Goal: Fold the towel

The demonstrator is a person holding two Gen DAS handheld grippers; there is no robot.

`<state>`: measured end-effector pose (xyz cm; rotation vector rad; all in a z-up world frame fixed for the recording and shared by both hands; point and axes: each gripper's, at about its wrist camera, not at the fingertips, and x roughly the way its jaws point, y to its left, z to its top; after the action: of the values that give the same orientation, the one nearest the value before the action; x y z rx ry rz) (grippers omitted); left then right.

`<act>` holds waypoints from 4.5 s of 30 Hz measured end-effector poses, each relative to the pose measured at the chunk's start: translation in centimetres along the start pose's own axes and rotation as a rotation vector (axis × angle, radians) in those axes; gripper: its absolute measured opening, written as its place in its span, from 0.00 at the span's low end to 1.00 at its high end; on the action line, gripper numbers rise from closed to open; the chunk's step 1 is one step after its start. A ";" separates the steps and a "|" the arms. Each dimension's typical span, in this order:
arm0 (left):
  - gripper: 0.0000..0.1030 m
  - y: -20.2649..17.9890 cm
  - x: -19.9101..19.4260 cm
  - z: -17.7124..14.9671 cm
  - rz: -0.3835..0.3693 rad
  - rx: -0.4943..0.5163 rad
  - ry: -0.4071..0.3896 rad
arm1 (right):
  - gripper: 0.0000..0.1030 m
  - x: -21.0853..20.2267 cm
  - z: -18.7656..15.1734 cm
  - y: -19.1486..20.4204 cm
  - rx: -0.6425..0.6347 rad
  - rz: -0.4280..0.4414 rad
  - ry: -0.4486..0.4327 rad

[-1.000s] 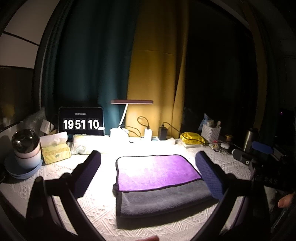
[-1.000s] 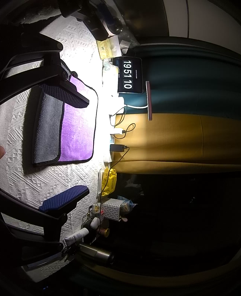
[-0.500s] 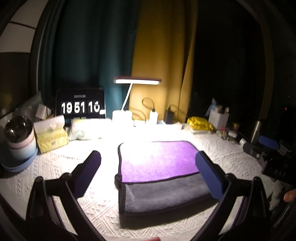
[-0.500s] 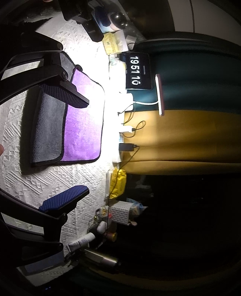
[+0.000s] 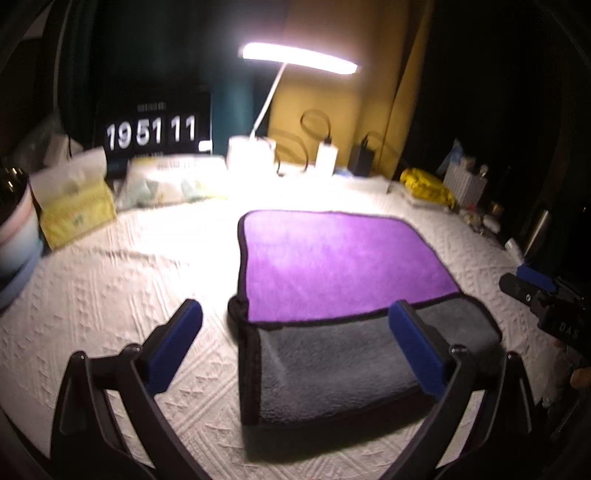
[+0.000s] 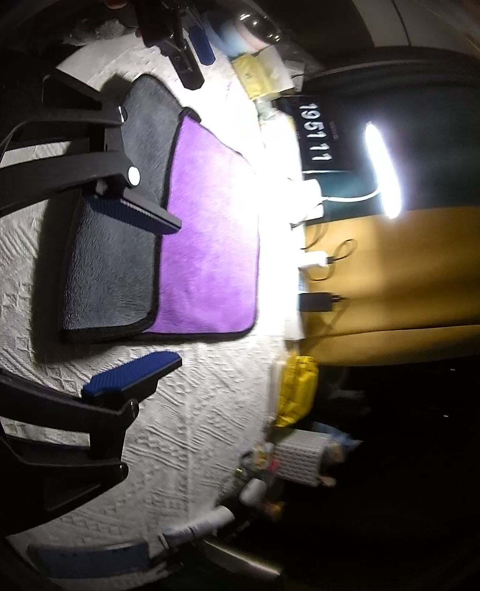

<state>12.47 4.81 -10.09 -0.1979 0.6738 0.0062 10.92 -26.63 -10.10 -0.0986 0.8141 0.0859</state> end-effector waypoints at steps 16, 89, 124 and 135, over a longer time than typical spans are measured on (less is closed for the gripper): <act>0.56 0.9 5.0 -2.1 0.038 -0.002 0.180 | 0.45 6.7 -1.4 -2.4 -0.043 0.039 0.171; 0.07 2.3 10.4 10.8 0.038 0.041 -0.078 | 0.06 12.9 9.7 -2.8 -0.192 -0.014 -0.074; 0.11 3.3 20.8 10.8 0.123 0.058 0.199 | 0.06 23.0 9.6 -5.1 -0.066 -0.045 0.183; 0.23 3.1 19.4 10.9 0.156 0.067 0.201 | 0.32 22.4 9.6 -5.6 -0.036 -0.084 0.177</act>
<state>34.22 8.73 -14.39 -0.0811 0.8874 0.1148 33.79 -30.20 -19.61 -0.1758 0.9838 0.0120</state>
